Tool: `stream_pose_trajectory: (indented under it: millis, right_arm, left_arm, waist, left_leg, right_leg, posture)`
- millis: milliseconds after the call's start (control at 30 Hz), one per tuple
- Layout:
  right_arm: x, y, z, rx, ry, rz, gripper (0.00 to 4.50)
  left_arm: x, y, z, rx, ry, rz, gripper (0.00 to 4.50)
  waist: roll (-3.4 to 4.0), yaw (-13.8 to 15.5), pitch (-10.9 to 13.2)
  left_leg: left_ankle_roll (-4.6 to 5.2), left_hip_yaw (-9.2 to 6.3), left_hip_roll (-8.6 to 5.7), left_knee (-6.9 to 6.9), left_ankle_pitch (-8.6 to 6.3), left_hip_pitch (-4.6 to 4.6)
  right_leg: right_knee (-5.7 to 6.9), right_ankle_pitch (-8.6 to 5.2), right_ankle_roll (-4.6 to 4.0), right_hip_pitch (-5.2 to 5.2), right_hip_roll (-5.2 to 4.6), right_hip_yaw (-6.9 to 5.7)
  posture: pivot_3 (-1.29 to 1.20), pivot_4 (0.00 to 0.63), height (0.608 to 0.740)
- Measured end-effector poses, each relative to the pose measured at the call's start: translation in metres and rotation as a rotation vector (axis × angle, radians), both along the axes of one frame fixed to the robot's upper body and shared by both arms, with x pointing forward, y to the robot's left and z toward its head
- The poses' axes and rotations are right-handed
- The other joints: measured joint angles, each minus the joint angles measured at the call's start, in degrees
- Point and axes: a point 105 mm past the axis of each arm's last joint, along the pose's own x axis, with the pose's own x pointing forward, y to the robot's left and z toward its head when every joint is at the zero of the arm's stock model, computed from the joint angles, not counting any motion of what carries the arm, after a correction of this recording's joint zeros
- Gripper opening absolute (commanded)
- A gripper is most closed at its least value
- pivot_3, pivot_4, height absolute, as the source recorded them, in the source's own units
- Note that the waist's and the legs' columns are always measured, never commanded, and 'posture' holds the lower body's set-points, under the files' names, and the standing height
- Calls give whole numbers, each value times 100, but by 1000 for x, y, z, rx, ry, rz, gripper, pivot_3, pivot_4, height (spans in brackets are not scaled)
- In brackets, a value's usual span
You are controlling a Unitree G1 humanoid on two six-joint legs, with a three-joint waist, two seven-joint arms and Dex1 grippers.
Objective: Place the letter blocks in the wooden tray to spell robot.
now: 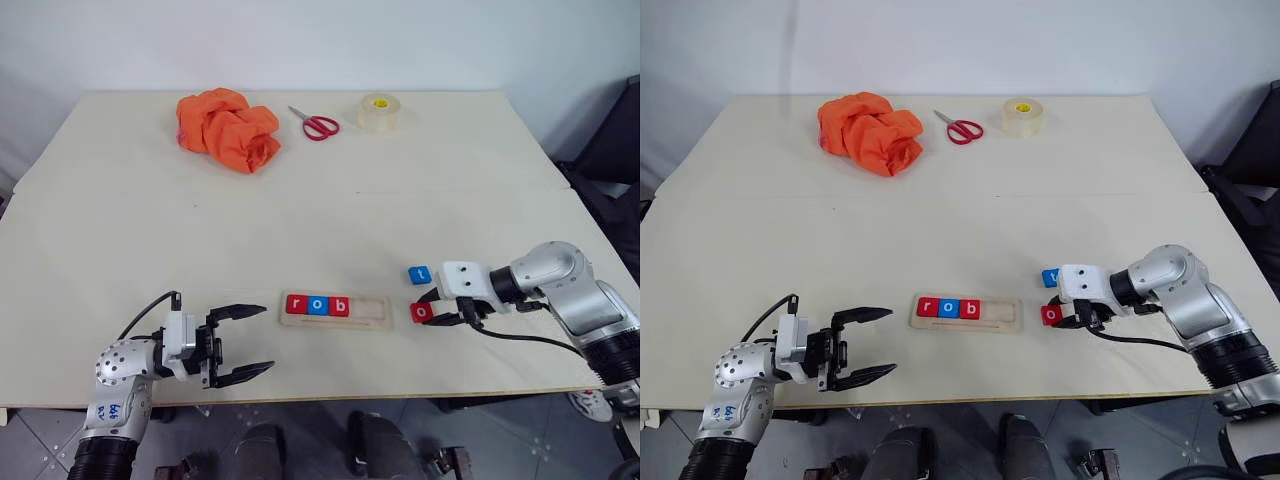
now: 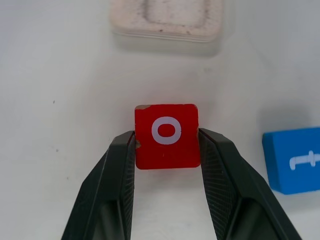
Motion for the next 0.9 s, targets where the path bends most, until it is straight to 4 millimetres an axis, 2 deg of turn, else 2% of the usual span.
stream_pose_trajectory:
  millis: [133,267,467,800,900]
  right_arm:
    - [-8,7,2,55,36,-88,1458]
    - [-19,32,21,157,35,-143,1458]
    - [-15,60,37,195,1,-186,1458]
    - [-9,98,28,121,2,-126,1458]
    - [-7,100,25,117,9,-132,1458]
  left_arm:
    - [-1,-1,0,3,-3,-14,4500]
    - [2,2,1,26,-2,-48,4500]
    - [12,10,3,57,5,-90,4500]
    - [19,19,8,78,-20,-86,4500]
    - [16,25,6,87,-11,-69,4500]
  waist:
    - [1,0,0]
    - [2,-2,1]
    - [2,-1,1]
    - [2,-9,1]
    - [2,-9,1]
  left_leg:
    - [0,0,1,-2,0,-4]
    - [-1,-1,1,-1,0,-10]
    - [-1,-1,1,-1,1,-19]
    - [1,5,0,-2,0,-34]
    - [1,5,0,-2,0,-34]
  right_leg:
    - [1,-1,-1,-6,-1,0]
    - [8,-1,-3,-16,0,0]
    - [9,-3,-6,-25,-1,0]
    - [17,-4,-8,-42,1,2]
    - [16,-4,-8,-42,0,2]
  posture:
    - [0,150,740]
    - [0,150,740]
    - [0,150,740]
    - [0,150,740]
    - [0,150,740]
